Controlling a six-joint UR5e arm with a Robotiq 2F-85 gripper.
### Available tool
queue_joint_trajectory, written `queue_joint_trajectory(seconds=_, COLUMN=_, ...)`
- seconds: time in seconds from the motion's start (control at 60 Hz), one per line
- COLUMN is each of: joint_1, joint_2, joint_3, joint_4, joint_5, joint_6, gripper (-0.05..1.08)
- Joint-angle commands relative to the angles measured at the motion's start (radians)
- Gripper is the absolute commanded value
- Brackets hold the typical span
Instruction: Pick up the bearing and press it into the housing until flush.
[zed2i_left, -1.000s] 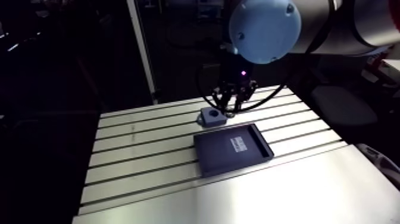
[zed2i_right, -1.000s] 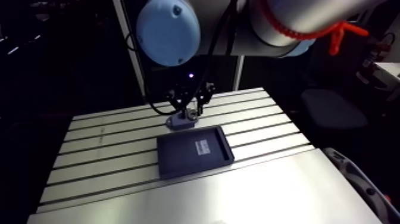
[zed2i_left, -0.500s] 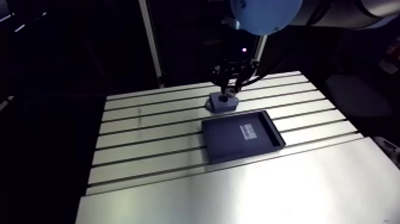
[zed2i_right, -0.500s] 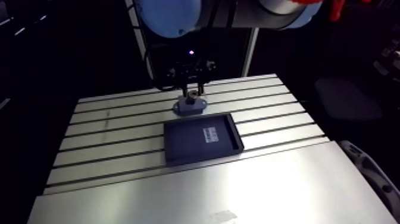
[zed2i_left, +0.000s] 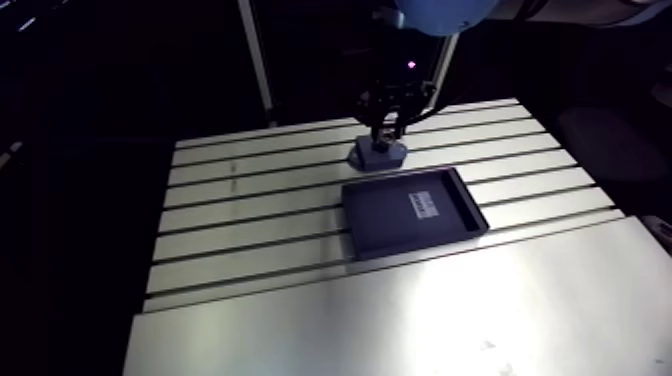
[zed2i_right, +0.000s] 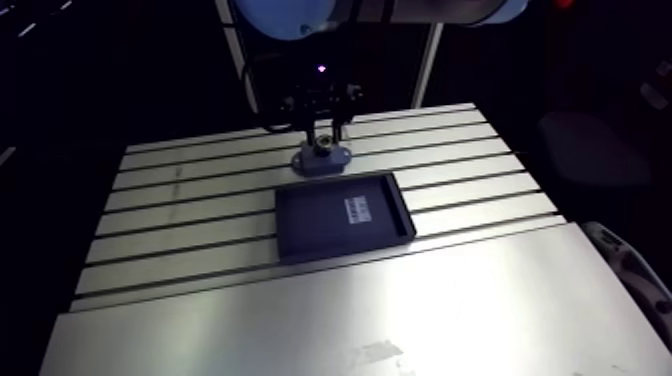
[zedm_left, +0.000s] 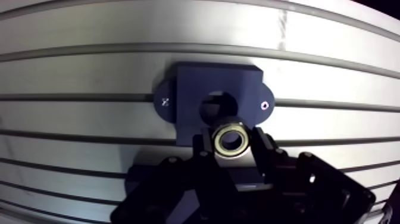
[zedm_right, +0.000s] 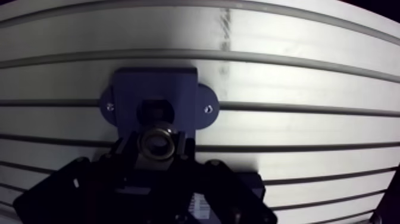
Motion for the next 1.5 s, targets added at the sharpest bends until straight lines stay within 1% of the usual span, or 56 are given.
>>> queue_joint_trajectory(seconds=0.017, joint_1=0.01, joint_2=0.02, joint_3=-0.013, joint_4=-0.001, joint_5=0.001, joint_6=0.0, gripper=0.74)
queue_joint_trajectory(seconds=0.267, joint_1=0.019, joint_2=0.032, joint_3=-0.024, joint_4=-0.001, joint_5=-0.005, joint_6=0.0, gripper=0.74)
queue_joint_trajectory(seconds=0.717, joint_1=0.018, joint_2=0.044, joint_3=-0.031, joint_4=-0.001, joint_5=-0.014, joint_6=0.0, gripper=0.75)
queue_joint_trajectory(seconds=0.883, joint_1=0.018, joint_2=0.053, joint_3=-0.031, joint_4=-0.004, joint_5=-0.014, joint_6=0.0, gripper=0.75)
queue_joint_trajectory(seconds=1.283, joint_1=0.018, joint_2=0.053, joint_3=-0.032, joint_4=-0.005, joint_5=-0.014, joint_6=0.0, gripper=0.75)
queue_joint_trajectory(seconds=1.5, joint_1=0.018, joint_2=0.055, joint_3=-0.032, joint_4=-0.007, joint_5=-0.01, joint_6=0.002, gripper=0.75)
